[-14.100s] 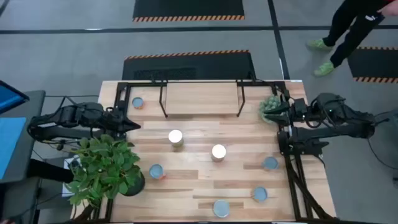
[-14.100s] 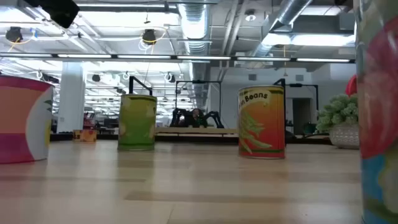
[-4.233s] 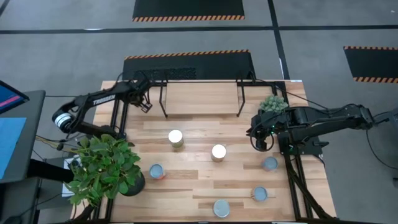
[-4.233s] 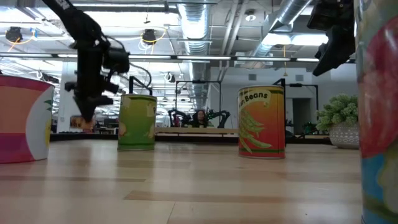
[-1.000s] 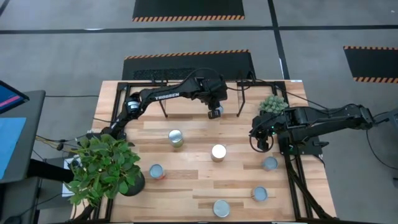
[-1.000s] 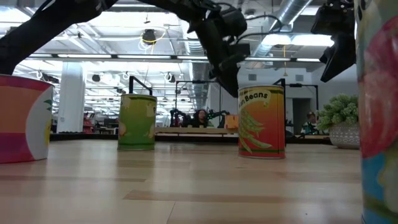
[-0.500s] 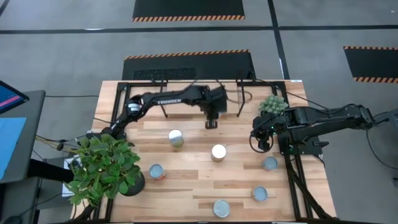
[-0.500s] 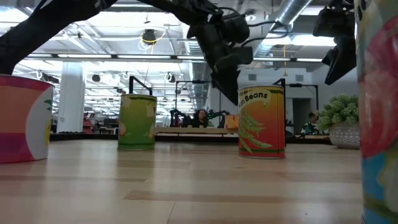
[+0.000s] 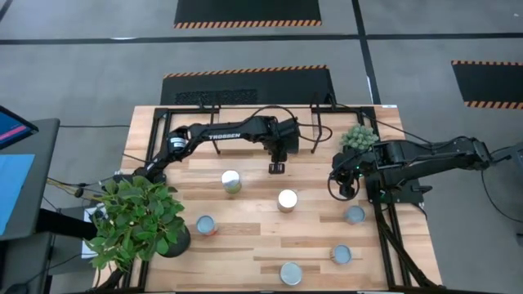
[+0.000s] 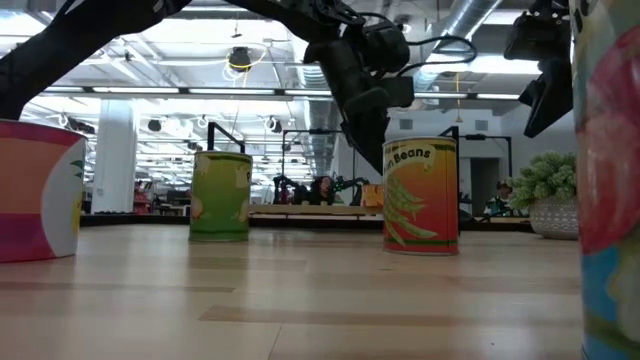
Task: Pick and place cans onto a shelf
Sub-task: Put the canned oranges on the shelf
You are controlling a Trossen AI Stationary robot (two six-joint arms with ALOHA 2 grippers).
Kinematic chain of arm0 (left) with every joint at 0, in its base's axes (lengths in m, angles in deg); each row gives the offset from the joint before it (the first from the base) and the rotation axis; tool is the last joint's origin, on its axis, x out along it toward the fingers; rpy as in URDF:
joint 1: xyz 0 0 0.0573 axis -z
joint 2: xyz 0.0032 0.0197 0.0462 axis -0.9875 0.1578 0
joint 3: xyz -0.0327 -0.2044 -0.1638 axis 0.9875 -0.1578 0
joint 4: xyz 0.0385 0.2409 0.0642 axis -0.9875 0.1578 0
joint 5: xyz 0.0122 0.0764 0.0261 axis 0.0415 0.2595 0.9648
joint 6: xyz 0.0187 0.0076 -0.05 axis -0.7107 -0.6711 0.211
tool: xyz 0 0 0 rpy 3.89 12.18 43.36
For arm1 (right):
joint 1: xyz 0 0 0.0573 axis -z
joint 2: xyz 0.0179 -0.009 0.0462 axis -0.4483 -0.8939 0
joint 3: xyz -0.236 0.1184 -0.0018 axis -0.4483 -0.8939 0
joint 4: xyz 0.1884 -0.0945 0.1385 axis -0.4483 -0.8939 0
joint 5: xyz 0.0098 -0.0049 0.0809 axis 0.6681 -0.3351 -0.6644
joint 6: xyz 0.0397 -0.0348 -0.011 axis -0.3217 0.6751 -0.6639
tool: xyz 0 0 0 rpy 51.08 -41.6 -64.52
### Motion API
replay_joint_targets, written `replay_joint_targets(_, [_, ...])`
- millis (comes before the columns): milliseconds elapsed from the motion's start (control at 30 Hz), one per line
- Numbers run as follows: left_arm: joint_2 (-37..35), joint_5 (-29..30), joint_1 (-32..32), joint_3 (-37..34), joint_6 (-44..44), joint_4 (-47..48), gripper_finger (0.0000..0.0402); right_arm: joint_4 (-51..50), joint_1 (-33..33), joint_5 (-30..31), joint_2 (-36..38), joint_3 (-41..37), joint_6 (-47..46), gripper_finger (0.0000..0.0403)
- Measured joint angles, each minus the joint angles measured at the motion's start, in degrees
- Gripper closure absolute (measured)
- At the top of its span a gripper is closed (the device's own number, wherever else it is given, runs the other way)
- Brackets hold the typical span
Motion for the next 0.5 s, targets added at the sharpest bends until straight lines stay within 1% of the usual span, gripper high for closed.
replay_joint_targets(167, [0.00,1.20,0.18,0.00,-0.54,-1.30,0.0347,-0.02,0.00,-0.01,-0.02,0.01,0.00,0.0308])
replay_joint_targets(367, [2.79,-0.18,-0.24,-0.02,0.53,-2.91,0.0347,-0.03,0.00,-0.01,-0.01,0.00,0.00,0.0308])
replay_joint_targets(433, [2.90,0.36,-0.24,-0.04,0.53,-2.19,0.0347,-0.12,0.00,-0.01,0.01,0.00,0.00,0.0308])
replay_joint_targets(500, [2.74,2.37,-0.15,-0.02,0.22,-3.86,0.0347,-0.04,0.02,-0.01,-0.02,0.01,0.00,0.0308])
